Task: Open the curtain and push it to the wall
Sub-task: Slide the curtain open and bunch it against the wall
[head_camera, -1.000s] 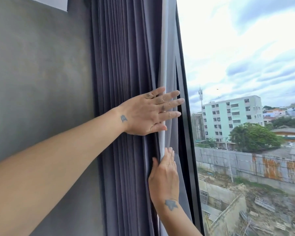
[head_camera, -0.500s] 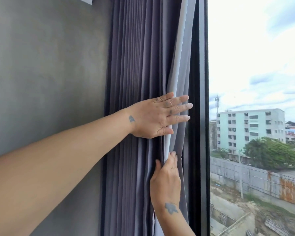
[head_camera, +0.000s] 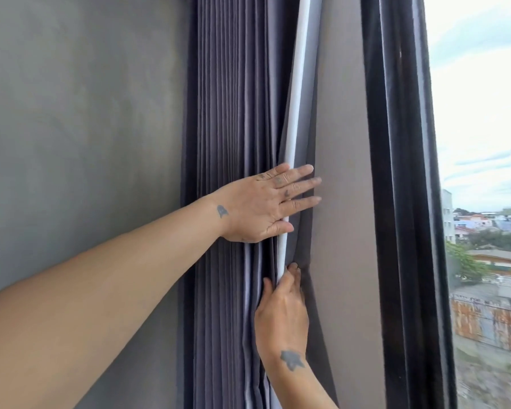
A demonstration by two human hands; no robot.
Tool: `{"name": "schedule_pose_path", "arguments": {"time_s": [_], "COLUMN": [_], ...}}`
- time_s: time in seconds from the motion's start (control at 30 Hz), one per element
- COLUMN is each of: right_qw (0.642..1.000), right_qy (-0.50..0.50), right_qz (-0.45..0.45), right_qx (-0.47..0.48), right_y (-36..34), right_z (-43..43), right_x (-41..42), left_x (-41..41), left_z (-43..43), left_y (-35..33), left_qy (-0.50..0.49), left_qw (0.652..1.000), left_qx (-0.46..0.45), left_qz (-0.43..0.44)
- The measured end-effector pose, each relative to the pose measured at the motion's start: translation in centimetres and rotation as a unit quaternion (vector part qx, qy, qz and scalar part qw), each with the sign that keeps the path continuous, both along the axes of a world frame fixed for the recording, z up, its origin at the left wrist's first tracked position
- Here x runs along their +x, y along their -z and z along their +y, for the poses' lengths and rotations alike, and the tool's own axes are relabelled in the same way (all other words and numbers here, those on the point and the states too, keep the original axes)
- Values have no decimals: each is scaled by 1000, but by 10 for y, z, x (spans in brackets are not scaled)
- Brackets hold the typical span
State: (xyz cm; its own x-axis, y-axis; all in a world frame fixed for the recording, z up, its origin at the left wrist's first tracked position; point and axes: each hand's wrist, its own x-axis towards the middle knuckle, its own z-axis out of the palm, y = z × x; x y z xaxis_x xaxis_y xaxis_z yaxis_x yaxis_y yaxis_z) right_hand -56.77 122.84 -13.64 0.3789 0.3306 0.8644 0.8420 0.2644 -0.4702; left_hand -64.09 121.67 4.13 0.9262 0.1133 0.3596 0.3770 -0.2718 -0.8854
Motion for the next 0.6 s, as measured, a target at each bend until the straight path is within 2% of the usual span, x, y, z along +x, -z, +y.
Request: {"name": "schedule_pose_path", "arguments": {"time_s": [0.17,0.4,0.6], "right_qw": [1000,999,1000], "right_qy": [-2,-38,-19], "right_qz": [7,9,11], "right_qx": [-21,-25,-20], "right_y": [-1,-4,-1], "right_z": [26,58,69], "right_x": [-15,-35,-43], "left_x": [-14,-31,-36], "left_z": [26,57,62], "left_y": [4,12,17], "left_qy": [6,-41,-70], "left_qw": [1000,998,996], "left_qx": [-10,-26,-36], "left_qz": [-7,-32,-44]}}
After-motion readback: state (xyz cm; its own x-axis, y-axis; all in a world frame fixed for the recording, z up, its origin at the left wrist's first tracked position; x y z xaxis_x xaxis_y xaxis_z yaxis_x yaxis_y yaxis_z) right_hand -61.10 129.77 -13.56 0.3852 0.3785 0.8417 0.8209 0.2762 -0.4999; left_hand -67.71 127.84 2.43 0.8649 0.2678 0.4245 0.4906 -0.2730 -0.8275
